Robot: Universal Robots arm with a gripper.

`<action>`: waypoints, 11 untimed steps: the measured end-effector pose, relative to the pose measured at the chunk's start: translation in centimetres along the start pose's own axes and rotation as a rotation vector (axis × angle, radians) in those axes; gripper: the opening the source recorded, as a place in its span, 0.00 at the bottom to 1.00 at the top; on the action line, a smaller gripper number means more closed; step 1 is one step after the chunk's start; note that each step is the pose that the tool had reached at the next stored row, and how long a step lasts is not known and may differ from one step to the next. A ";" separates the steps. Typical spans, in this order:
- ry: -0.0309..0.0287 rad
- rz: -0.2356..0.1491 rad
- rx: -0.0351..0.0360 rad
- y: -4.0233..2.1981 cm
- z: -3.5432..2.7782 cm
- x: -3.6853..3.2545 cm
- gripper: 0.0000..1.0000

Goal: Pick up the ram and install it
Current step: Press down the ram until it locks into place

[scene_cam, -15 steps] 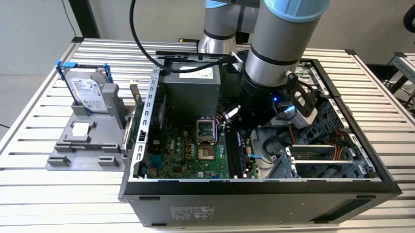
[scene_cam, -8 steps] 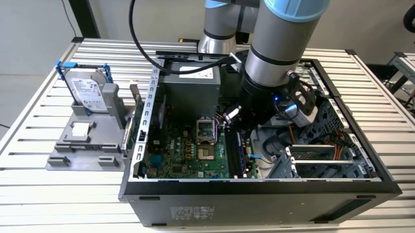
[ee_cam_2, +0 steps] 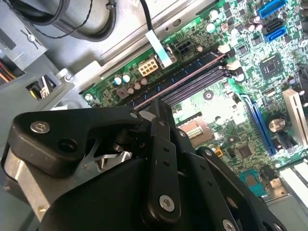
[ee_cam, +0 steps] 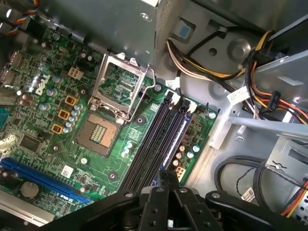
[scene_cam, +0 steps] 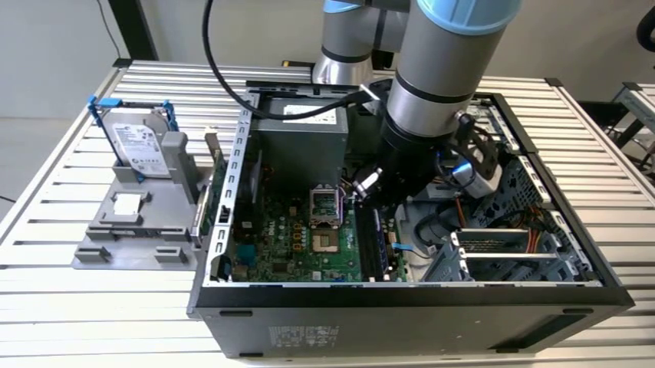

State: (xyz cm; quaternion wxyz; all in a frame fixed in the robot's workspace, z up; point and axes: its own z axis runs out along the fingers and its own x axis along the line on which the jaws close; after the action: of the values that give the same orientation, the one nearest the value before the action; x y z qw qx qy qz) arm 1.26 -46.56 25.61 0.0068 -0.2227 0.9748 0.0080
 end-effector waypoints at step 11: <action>-0.0006 -0.082 -0.0005 0.00 0.00 0.00 0.00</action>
State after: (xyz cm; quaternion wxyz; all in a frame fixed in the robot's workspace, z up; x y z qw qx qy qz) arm 1.27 -46.56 25.61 0.0074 -0.2623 0.9649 0.0080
